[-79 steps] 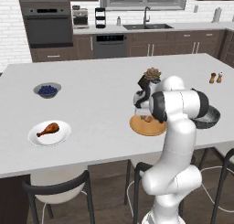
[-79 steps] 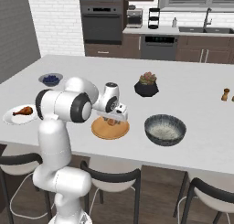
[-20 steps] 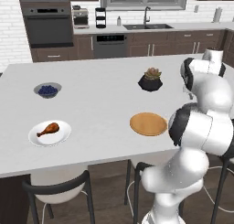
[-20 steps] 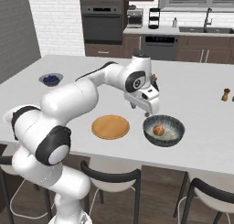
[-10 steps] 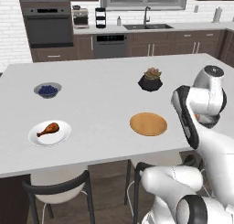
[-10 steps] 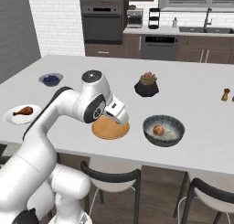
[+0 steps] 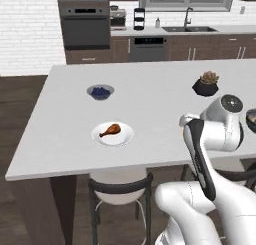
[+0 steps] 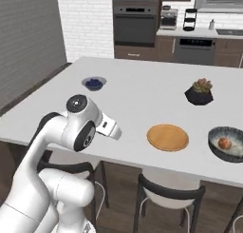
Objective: Pick the chicken drumstick and onion from their plates and place them in the bowl. Then put the bowl in the fridge.
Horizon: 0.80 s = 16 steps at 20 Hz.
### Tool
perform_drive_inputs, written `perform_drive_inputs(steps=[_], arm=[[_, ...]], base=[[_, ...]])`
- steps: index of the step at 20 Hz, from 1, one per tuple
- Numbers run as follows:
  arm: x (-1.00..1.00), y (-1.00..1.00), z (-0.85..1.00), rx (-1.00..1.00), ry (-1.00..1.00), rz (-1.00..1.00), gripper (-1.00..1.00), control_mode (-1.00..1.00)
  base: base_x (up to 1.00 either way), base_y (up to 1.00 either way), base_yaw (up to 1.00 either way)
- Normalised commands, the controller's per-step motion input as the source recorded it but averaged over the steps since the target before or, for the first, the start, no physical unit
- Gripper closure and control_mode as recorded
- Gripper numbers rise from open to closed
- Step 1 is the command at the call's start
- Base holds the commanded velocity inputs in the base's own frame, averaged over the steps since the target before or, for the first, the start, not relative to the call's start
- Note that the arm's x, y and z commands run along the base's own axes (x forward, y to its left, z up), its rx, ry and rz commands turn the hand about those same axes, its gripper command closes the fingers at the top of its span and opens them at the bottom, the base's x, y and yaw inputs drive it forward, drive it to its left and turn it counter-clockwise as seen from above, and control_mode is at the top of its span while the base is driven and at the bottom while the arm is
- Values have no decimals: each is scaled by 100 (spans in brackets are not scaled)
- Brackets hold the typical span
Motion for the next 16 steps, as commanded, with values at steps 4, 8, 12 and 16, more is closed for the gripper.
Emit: perform_drive_inputs(steps=[4,8,12,16], arm=[[0,0,0,0,0,0,-100,100],[0,0,0,0,0,0,-100,100],[78,70,-21,-3,11,-6,-100,-100],[100,14,-63,0,22,-10,-100,-100]], base=[[10,100,5],[24,100,0],[0,0,0],[0,0,0]])
